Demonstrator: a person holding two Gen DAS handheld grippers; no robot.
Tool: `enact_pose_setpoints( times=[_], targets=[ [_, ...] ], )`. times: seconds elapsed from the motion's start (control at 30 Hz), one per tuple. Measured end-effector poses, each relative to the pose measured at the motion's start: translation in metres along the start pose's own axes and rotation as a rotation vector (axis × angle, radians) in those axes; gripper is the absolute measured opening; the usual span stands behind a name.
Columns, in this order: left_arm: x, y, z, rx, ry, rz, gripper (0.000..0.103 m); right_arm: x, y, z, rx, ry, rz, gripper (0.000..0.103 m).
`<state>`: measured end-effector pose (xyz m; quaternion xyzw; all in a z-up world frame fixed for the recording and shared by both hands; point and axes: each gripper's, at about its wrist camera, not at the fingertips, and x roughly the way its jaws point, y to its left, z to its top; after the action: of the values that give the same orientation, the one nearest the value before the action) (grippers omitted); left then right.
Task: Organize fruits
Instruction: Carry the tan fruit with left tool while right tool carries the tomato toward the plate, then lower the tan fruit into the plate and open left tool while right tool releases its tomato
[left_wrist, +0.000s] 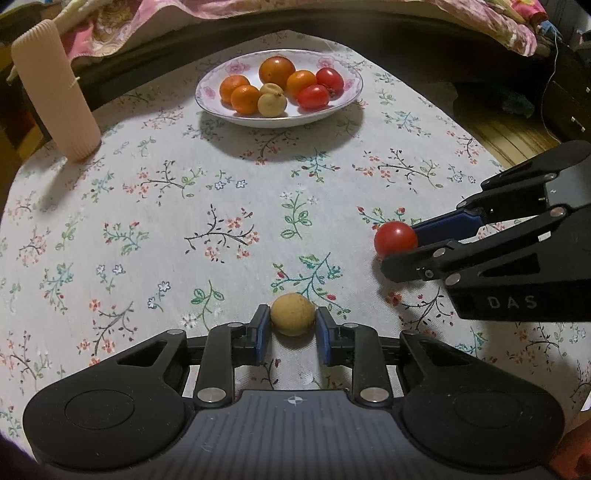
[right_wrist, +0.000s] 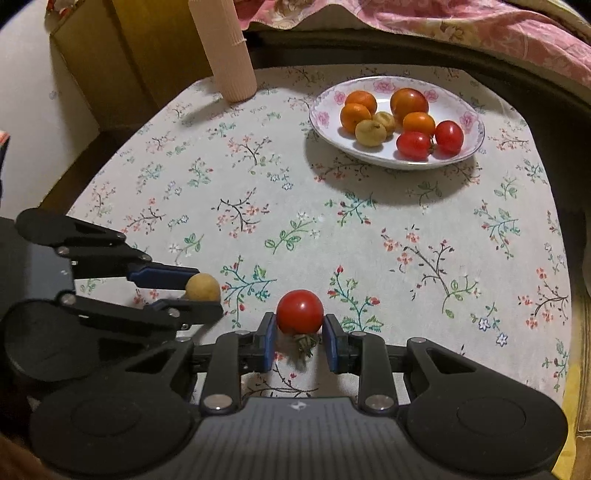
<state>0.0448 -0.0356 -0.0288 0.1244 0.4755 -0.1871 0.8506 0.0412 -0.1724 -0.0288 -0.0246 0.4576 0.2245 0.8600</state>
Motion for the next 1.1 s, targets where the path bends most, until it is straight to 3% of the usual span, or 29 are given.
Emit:
enact_pose_setpoints(
  times=[0.57,1.1],
  targets=[
    [-0.009,0.010,0.012,-0.026,-0.068,-0.009,0.034,-0.001,0.005,0.007,-0.004,-0.011,0.004,0.029],
    [-0.008,0.014,0.067,-0.025,-0.162,0.016,0.032,-0.009,-0.012,0.049,0.031,-0.085,-0.001,0.029]
  ],
)
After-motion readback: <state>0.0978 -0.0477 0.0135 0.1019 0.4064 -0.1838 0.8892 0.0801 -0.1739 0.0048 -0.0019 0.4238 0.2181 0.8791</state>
